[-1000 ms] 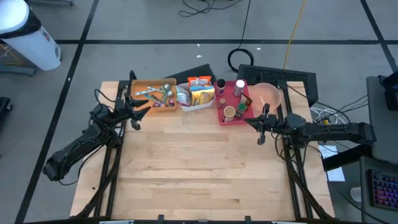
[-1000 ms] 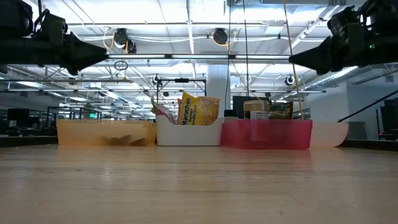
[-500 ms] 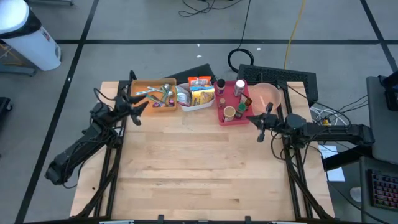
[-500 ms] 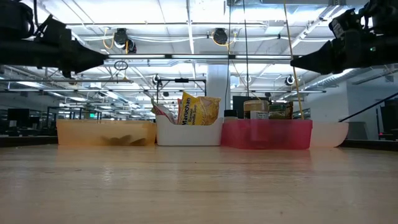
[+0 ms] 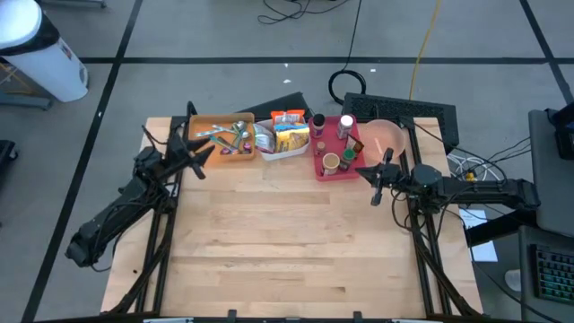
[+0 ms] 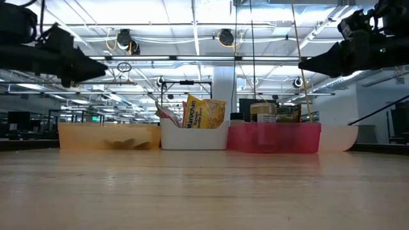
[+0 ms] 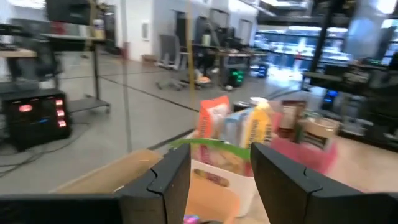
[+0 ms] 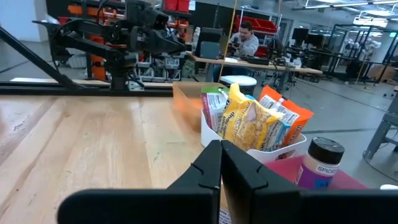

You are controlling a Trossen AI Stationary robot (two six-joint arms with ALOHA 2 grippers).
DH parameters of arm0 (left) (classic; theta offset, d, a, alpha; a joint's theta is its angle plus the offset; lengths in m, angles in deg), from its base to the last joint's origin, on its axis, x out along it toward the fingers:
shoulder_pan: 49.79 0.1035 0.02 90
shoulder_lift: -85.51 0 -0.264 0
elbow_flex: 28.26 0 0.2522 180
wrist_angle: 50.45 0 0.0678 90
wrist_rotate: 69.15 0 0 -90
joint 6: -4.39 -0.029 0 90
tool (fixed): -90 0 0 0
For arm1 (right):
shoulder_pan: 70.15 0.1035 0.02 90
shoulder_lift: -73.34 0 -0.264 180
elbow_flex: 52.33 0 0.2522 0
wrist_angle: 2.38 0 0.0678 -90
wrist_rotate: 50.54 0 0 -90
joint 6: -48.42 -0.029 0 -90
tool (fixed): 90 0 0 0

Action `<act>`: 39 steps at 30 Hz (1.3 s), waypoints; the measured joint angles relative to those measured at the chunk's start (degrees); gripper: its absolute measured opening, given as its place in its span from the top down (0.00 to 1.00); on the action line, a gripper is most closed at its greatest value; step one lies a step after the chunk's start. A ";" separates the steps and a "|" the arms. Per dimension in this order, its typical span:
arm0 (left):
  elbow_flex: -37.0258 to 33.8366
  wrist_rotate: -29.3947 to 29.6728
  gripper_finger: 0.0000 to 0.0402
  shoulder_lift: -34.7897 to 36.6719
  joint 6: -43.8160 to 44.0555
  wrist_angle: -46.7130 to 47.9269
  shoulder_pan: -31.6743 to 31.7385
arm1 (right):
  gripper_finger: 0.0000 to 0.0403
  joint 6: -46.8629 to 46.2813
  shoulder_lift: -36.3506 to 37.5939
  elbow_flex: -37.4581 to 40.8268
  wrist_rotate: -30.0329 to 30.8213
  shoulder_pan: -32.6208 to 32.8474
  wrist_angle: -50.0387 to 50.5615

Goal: Pick & Place Food Item
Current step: Return to Home Position

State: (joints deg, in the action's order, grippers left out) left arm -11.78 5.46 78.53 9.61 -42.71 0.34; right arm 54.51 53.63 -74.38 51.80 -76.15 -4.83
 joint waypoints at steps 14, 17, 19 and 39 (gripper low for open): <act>0.07 0.42 0.57 6.67 1.81 2.74 -4.26 | 1.00 1.55 0.00 -0.02 3.05 -0.38 0.70; 0.04 7.13 0.57 6.67 -0.67 4.08 -5.56 | 1.00 1.88 0.00 -0.02 3.06 -0.39 0.69; -0.89 11.14 0.57 6.67 -1.04 3.16 -6.20 | 1.00 2.12 0.00 -0.02 3.06 -0.39 0.68; -1.88 12.50 0.57 6.67 -3.24 4.52 -6.82 | 1.00 2.26 0.15 7.09 5.96 -0.37 -9.47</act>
State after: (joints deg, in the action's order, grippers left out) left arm -13.66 17.96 85.20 6.37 -38.19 -6.48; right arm 56.77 53.78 -67.29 57.75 -76.52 -14.30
